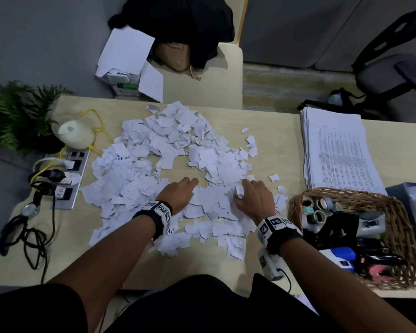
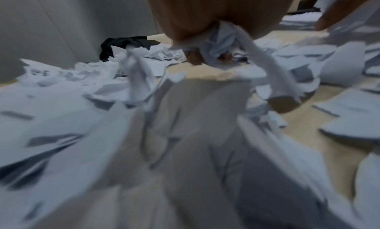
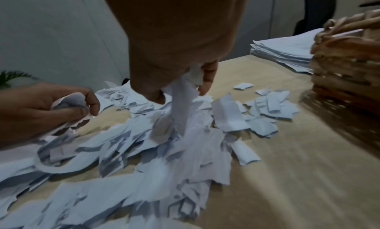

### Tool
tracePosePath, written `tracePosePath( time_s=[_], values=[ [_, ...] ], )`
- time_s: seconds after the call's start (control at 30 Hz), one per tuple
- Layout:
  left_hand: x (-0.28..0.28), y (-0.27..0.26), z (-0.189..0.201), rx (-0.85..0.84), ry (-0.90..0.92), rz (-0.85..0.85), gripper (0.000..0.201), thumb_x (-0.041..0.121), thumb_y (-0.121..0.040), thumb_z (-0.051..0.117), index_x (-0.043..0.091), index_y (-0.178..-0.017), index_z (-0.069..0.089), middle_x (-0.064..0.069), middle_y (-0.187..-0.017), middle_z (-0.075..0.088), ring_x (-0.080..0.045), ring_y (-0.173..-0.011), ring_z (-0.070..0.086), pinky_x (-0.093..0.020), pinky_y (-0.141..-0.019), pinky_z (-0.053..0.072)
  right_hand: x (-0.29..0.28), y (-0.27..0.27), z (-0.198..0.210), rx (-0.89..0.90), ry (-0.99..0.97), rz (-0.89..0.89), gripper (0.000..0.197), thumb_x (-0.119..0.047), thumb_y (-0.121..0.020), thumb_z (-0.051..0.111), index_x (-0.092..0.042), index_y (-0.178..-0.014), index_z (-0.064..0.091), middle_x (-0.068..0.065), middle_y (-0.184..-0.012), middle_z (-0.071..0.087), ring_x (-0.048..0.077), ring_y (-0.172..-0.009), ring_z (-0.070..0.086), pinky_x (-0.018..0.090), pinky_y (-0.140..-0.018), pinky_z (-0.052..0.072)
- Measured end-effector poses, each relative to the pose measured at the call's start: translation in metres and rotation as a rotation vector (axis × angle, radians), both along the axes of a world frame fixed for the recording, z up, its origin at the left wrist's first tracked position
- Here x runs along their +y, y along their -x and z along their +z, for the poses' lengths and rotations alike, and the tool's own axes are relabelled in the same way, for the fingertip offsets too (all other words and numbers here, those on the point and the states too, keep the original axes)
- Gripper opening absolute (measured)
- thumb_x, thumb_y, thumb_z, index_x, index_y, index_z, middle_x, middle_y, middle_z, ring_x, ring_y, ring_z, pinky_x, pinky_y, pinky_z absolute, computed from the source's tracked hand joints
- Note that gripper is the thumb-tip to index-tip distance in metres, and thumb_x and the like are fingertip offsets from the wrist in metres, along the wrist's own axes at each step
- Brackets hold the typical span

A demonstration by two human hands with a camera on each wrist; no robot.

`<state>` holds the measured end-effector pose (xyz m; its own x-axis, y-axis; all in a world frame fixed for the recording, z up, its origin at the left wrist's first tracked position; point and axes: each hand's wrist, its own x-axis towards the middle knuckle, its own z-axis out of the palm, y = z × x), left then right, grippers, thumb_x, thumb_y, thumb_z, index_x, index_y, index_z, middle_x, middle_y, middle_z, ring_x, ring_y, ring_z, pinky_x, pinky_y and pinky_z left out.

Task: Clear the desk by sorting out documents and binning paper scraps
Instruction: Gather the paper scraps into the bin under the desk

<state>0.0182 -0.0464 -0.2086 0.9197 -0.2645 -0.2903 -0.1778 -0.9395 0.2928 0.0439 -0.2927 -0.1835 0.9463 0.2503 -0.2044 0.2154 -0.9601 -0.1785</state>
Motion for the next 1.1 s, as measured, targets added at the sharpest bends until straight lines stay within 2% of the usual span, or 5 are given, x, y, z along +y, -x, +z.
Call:
tracePosePath(
  time_s=[0.2, 0.4, 0.73, 0.93, 1.1],
  values=[
    [-0.014, -0.021, 0.019, 0.052, 0.242, 0.078, 0.02, 0.028, -0.099, 0.044, 0.013, -0.108, 0.053, -0.015, -0.085, 0.064, -0.035, -0.075, 0.059, -0.04, -0.067, 0.05, -0.003, 0.021, 0.015, 0.022, -0.296, -0.207, 0.015, -0.003, -0.08, 0.054, -0.005, -0.094, 0.049, 0.014, -0.088, 0.056, 0.036, -0.072, 0.056, 0.039, -0.057, 0.046],
    [-0.054, -0.061, 0.06, 0.084, 0.592, 0.206, 0.03, 0.036, -0.097, 0.054, 0.008, -0.088, 0.057, -0.009, -0.064, 0.058, -0.019, -0.055, 0.052, -0.028, -0.054, 0.039, -0.028, 0.045, 0.042, -0.074, -0.632, -0.528, 0.027, 0.003, -0.089, 0.045, -0.014, -0.109, 0.048, -0.001, -0.079, 0.066, 0.016, -0.071, 0.062, 0.01, -0.056, 0.041],
    [-0.186, -0.075, 0.102, 0.261, 0.778, -0.009, 0.027, 0.033, -0.093, 0.059, 0.012, -0.076, 0.056, 0.002, -0.059, 0.057, -0.014, -0.052, 0.049, -0.032, -0.063, 0.048, -0.097, 0.097, 0.067, -0.275, -0.955, -0.911, 0.007, -0.021, -0.09, 0.055, -0.027, -0.092, 0.056, 0.0, -0.085, 0.065, 0.019, -0.083, 0.063, 0.039, -0.078, 0.051],
    [-0.3, -0.017, 0.115, 0.354, 0.901, -0.135, 0.023, 0.031, -0.092, 0.063, 0.014, -0.077, 0.057, 0.001, -0.067, 0.055, -0.018, -0.067, 0.052, -0.033, -0.067, 0.046, -0.156, 0.169, 0.069, -0.408, -1.186, -1.219, 0.014, -0.005, -0.095, 0.052, -0.014, -0.104, 0.056, 0.003, -0.073, 0.062, 0.01, -0.054, 0.05, 0.019, -0.045, 0.038],
    [-0.408, 0.069, 0.109, 0.626, 0.882, -0.352, 0.02, 0.025, -0.091, 0.065, 0.013, -0.077, 0.058, -0.003, -0.068, 0.055, -0.02, -0.067, 0.052, -0.033, -0.068, 0.043, -0.216, 0.254, 0.053, -0.543, -1.145, -1.475, 0.013, -0.007, -0.095, 0.053, -0.02, -0.098, 0.054, -0.005, -0.065, 0.061, 0.007, -0.049, 0.051, 0.019, -0.042, 0.032]
  ],
)
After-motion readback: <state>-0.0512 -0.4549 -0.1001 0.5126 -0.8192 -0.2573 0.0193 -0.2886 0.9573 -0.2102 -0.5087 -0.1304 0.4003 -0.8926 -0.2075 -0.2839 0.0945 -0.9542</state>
